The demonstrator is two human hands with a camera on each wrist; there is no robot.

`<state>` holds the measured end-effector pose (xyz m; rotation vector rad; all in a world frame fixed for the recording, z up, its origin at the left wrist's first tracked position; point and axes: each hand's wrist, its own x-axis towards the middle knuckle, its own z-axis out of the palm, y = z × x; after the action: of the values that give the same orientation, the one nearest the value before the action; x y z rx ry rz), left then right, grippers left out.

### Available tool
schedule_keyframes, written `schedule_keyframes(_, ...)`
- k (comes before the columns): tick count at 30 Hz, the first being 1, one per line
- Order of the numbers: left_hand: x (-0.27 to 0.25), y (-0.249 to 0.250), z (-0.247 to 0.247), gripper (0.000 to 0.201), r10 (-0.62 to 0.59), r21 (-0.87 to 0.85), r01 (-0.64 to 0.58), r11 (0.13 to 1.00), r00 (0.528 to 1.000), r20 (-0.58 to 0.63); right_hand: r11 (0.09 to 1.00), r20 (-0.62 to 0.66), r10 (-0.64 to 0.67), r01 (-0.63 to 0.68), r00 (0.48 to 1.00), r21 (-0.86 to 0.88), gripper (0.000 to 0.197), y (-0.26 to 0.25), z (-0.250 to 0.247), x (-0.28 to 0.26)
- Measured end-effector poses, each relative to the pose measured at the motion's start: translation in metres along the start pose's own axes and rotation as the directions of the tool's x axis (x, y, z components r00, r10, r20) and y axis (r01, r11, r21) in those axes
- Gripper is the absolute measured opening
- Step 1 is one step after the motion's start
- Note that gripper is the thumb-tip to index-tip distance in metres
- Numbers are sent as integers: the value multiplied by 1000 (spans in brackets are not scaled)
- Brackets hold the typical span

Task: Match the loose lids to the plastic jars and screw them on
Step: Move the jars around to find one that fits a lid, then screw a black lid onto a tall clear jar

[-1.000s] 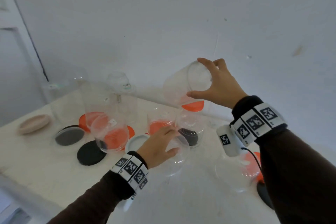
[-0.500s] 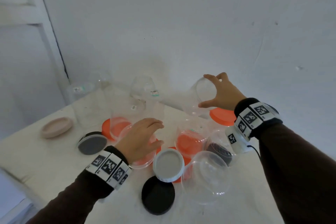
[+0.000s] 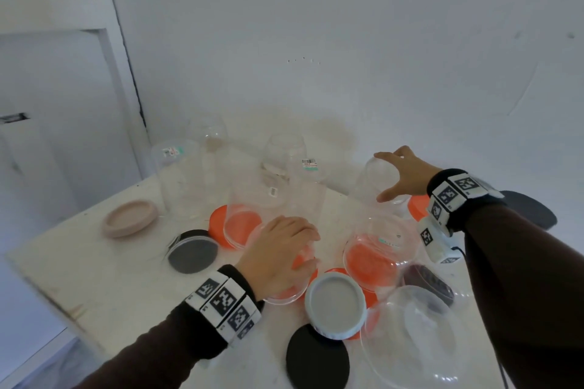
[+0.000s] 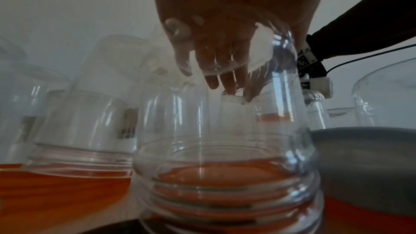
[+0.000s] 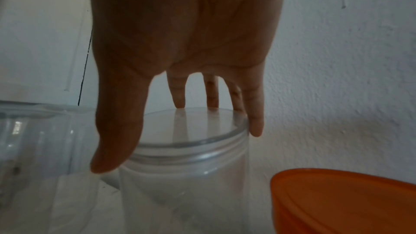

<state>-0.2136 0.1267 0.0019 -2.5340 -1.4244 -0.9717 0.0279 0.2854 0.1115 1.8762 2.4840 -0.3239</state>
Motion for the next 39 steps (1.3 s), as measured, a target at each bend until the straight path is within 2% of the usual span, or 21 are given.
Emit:
schedule_keyframes(7,5,-1,3,38,-25,-16,25,1000,1000,12,1000,45,2,-2,999,8,94,7,12,12)
schedule_keyframes(15,5,-1,4,37,-26,-23,26,999,1000,8,997,13,-56,57,998,-51,61,11,18,17)
schedule_keyframes(23,5,0,1,37,-40,-22,40,999,999,35,998,3,-62,62,998,-27,63,10,11,2)
schedule_keyframes(26,5,0,-1,47,-43,-17,44,999,996,84,996,-62,-94,94,994,1,64,9,-6,-22)
schedule_keyframes(29,9,5,-11,71,-100,-65,114,991,976,193,993,-128,-114,119,985,29,63,13,-27,-58)
schedule_keyframes(31,14,14,-18,77,-122,-108,146,983,973,198,990,-172,-120,131,978,55,62,19,-38,-87)
schedule_keyframes(34,23,38,-23,66,-91,-187,110,976,990,105,984,-197,-101,127,975,124,58,30,-50,-137)
schedule_keyframes(39,43,116,-9,46,68,-371,-45,927,997,48,986,-220,-47,81,974,148,52,59,-60,-214)
